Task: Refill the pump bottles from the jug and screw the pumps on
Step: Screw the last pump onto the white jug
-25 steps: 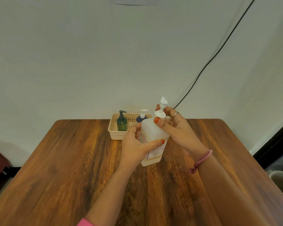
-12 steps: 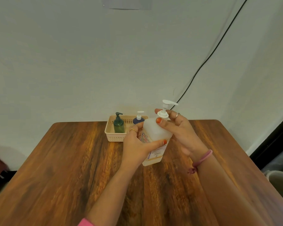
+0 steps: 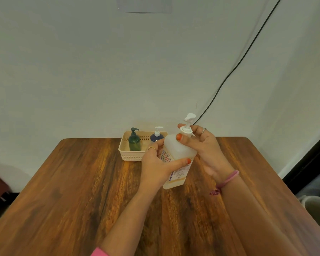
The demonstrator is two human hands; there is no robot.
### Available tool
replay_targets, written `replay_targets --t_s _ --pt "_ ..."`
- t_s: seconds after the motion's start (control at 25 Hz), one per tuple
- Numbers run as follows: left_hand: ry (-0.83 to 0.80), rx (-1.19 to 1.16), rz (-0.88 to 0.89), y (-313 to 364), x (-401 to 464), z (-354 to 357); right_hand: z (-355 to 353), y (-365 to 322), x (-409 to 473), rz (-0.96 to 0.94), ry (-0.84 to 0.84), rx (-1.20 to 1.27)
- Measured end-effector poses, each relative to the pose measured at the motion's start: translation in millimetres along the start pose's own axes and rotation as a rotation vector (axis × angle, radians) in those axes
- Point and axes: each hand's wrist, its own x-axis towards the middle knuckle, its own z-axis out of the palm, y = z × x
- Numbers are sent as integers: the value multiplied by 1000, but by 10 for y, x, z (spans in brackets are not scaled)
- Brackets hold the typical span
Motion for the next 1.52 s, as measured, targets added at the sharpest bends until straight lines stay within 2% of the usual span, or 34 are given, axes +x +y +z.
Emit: replay_targets --t_s 0.12,0.24,0.32,0.56,0.64,0.72,0.84,0.92,1.04,1.24,1.52 --pt "10 -12 -14 -34 -18 10 86 75 4 7 61 20" --pt "10 -29 -19 -63 -27 -6 8 19 -42 53 -96 77" --pt "-2 -36 -19 -65 -33 -11 -38 11 -68 62 -127 79" --pt "13 -27 10 -80 -56 30 158 133 -113 8 216 124" --pt "13 -27 12 -80 -63 29 218 184 -117 -23 284 73" --pt "7 -48 1 -70 -69 -6 209 171 -126 -44 221 15" --pt "-64 -147 -46 -54 -77 -110 87 53 -139 6 -83 -8" --pt "-117 -163 -47 -34 -97 -149 35 1 -144 20 -163 -49" --pt "-158 -226 -76 -30 -119 -144 77 34 -156 -12 -81 -33" --pt "-124 -233 -88 -67 -137 -121 183 129 -207 -26 77 -8" --pt "-103 -208 -53 -100 -148 -75 281 189 -243 -171 200 -176"
